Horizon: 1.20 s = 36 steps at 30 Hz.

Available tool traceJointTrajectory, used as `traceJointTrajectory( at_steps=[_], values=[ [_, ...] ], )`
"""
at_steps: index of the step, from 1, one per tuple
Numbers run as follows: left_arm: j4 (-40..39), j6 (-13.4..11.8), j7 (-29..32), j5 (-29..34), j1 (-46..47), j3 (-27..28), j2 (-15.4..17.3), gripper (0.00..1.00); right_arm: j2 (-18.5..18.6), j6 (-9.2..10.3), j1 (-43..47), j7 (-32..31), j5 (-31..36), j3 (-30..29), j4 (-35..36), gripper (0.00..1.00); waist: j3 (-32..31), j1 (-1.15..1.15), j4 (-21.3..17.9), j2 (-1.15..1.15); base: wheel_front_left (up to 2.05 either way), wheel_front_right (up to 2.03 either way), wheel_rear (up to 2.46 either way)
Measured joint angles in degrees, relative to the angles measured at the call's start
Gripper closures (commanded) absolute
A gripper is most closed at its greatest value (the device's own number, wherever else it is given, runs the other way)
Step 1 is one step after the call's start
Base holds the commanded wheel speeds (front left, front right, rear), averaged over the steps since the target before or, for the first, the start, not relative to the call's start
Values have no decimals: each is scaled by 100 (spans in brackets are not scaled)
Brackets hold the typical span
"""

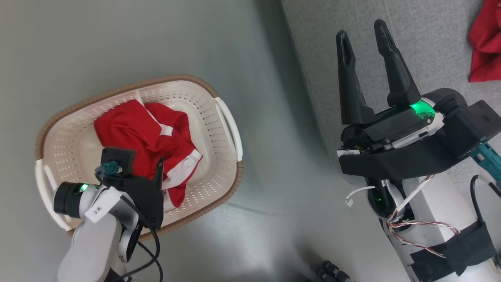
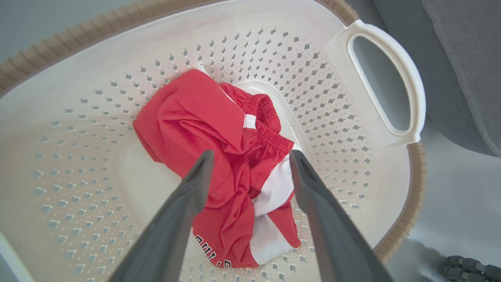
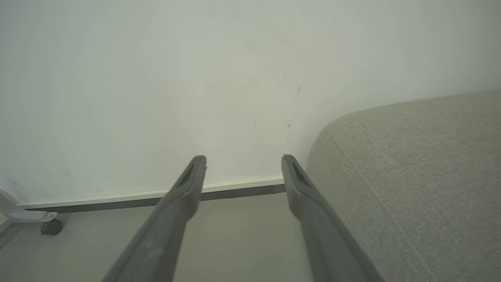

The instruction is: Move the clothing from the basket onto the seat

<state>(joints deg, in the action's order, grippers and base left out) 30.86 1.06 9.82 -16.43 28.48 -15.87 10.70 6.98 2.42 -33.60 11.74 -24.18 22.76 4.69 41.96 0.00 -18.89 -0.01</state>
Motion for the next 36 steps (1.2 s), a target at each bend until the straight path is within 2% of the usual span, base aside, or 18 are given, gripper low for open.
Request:
traceJointTrajectory(
  at_steps=[19,28,36],
  values=[
    [725,0,479,-157,565,396,463,0,-255,-100,-116,192,-120,177,-127,0,509,0,-619,1,0,0,0],
    [1001,-15,708,-215,876,559,572,0,-325,-129,-201,247,-212,213,-186,0,741,0,-868,1,0,0,0],
    [1322,-185,922,-243,1224,669,628,0,-344,-149,-240,256,-256,219,-260,0,898,0,-1005,0,0,0,0]
  ],
)
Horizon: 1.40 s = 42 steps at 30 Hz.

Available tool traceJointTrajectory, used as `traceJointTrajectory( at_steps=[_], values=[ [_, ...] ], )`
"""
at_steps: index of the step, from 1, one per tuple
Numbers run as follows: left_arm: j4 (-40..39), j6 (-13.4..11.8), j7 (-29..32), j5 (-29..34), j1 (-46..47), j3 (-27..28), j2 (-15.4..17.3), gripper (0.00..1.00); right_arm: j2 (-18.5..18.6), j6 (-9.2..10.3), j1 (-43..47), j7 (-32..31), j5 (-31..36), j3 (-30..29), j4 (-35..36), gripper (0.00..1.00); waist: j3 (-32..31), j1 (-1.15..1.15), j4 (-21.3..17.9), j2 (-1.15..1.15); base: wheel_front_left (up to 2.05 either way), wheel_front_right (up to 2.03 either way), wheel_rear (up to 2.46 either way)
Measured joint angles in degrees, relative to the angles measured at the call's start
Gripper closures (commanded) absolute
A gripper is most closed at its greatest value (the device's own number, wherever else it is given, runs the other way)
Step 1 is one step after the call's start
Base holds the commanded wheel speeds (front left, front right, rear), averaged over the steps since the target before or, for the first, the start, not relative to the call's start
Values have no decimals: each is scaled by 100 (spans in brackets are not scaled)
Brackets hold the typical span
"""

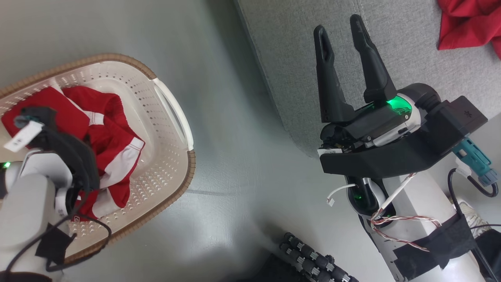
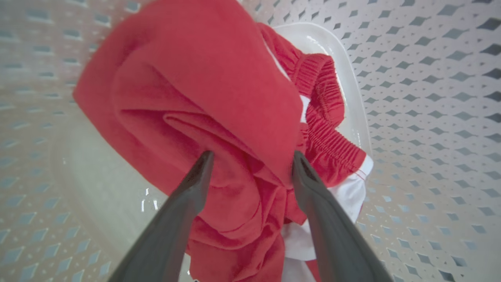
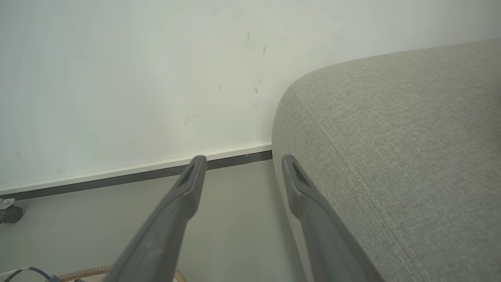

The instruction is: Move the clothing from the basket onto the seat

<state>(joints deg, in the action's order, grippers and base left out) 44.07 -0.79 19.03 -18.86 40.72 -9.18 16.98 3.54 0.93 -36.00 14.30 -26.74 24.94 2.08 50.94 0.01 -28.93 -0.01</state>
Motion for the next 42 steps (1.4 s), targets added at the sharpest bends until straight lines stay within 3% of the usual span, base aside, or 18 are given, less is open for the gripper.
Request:
traceJointTrajectory(
  at_steps=[7,8,10,11,25,42],
  values=[
    [371,-205,208,-141,171,120,-15,0,-22,-23,-14,24,-7,3,-47,0,66,-1,-40,0,0,0,0],
    [409,-230,226,-152,182,125,-18,35,-22,-25,-15,24,-7,1,-53,0,70,-1,-40,0,0,0,0],
    [487,-234,256,-170,229,143,-24,84,-25,-26,-18,25,-7,1,-63,0,76,-1,-39,0,0,0,0],
    [516,-247,258,-176,251,152,-29,100,-29,-27,-21,25,-7,1,-65,0,79,-1,-38,0,0,0,0],
    [764,-274,-53,-197,267,148,-233,100,-40,-71,-100,41,22,-89,-258,0,-72,-1,81,0,0,0,0],
    [559,137,-1438,-241,-136,-178,-1102,100,450,-142,62,41,387,-335,-535,0,-752,-2,818,0,0,0,0]
  ],
)
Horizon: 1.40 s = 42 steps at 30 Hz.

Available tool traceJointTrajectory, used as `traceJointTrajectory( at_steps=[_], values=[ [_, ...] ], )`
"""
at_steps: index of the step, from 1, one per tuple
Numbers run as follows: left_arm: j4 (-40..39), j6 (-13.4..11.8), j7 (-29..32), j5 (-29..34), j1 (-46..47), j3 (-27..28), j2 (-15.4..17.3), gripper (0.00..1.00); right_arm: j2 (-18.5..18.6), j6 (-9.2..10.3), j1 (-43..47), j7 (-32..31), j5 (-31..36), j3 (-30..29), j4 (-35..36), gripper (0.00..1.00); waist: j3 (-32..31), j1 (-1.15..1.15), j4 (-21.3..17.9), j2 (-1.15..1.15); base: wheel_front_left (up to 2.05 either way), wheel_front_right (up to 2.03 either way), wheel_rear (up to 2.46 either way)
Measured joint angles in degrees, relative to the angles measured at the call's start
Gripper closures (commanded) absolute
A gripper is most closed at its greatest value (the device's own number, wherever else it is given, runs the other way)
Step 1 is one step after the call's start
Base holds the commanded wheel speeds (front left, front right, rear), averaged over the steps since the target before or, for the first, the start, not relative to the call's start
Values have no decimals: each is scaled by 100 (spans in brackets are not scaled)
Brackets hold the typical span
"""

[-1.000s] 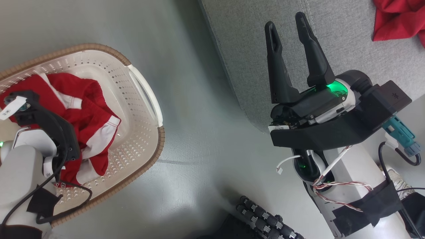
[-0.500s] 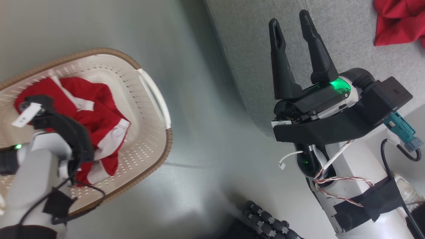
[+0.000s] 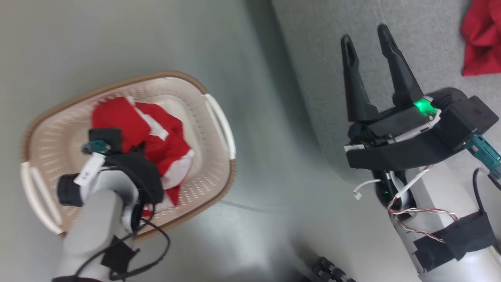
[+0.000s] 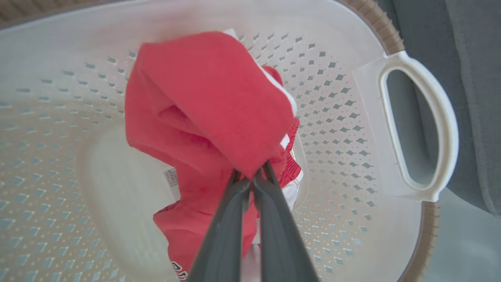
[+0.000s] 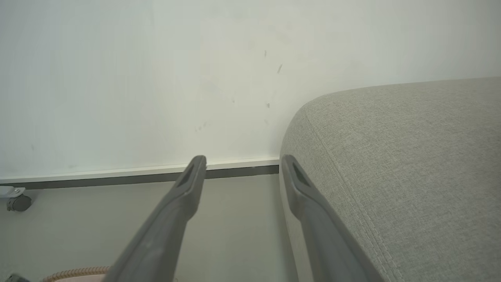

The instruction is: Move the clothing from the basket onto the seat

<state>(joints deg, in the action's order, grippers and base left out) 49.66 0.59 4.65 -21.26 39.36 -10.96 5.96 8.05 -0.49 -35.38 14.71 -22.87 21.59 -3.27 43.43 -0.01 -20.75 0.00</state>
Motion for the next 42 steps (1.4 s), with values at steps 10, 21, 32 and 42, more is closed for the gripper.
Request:
traceJointTrajectory(
  at_steps=[10,21,32,42],
  values=[
    [-100,151,-783,-40,-344,-54,-226,100,249,4,361,0,74,-87,-246,0,-653,0,549,0,0,0,0],
    [-370,245,-1456,-93,-613,-92,-291,100,437,5,806,-4,75,-99,-360,0,-1467,0,1106,1,0,0,0],
    [-1003,327,-1795,-194,-1018,-63,-259,100,486,-1,1116,-108,74,14,-565,0,-2264,0,1517,1,0,0,0],
    [-1930,400,-1866,-193,-1282,0,-133,100,490,-3,1535,-234,44,122,-649,0,-2945,0,1714,1,0,0,0]
  ],
)
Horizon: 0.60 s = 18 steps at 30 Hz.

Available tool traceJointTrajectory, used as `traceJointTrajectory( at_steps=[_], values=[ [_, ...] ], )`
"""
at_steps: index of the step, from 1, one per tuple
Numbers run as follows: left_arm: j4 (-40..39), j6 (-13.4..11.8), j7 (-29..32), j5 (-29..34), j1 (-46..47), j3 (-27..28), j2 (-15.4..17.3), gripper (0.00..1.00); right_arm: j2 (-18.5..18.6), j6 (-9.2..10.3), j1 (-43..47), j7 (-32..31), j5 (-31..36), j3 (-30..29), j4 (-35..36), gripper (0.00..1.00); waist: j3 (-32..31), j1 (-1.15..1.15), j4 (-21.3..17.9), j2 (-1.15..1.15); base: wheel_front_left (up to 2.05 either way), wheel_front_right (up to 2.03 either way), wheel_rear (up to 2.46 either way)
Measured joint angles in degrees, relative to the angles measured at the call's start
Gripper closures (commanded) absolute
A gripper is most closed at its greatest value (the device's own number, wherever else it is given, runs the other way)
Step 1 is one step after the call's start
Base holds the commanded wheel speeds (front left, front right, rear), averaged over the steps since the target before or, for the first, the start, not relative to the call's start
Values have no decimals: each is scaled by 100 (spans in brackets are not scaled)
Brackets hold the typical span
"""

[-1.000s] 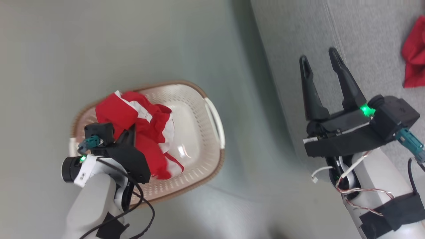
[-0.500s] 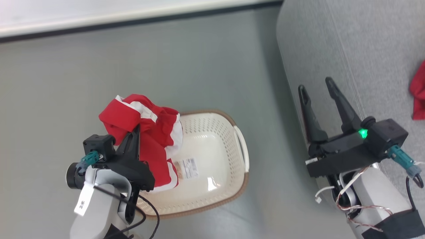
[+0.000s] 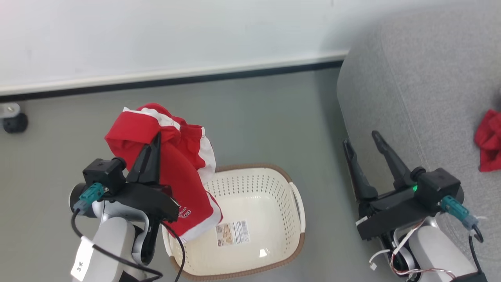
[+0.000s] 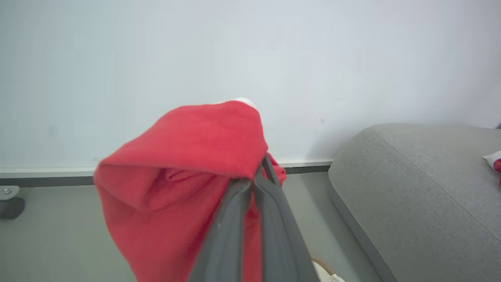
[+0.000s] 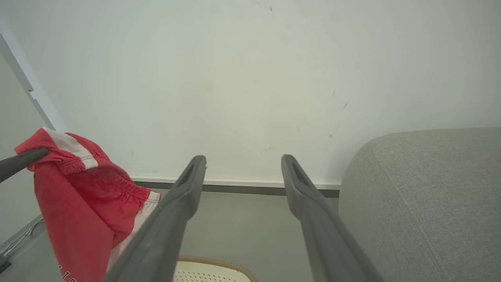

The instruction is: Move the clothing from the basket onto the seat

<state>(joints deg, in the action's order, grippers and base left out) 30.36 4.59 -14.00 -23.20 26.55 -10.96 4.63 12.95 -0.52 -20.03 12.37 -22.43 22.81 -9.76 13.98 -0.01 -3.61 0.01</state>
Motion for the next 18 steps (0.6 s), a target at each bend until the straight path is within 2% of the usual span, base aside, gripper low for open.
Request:
traceJointTrajectory(
  at_steps=[18],
  values=[
    [-1321,100,-24,16,-531,-214,92,100,-5,-7,629,-224,-137,178,13,0,-931,0,11,0,0,0,0]
  ],
)
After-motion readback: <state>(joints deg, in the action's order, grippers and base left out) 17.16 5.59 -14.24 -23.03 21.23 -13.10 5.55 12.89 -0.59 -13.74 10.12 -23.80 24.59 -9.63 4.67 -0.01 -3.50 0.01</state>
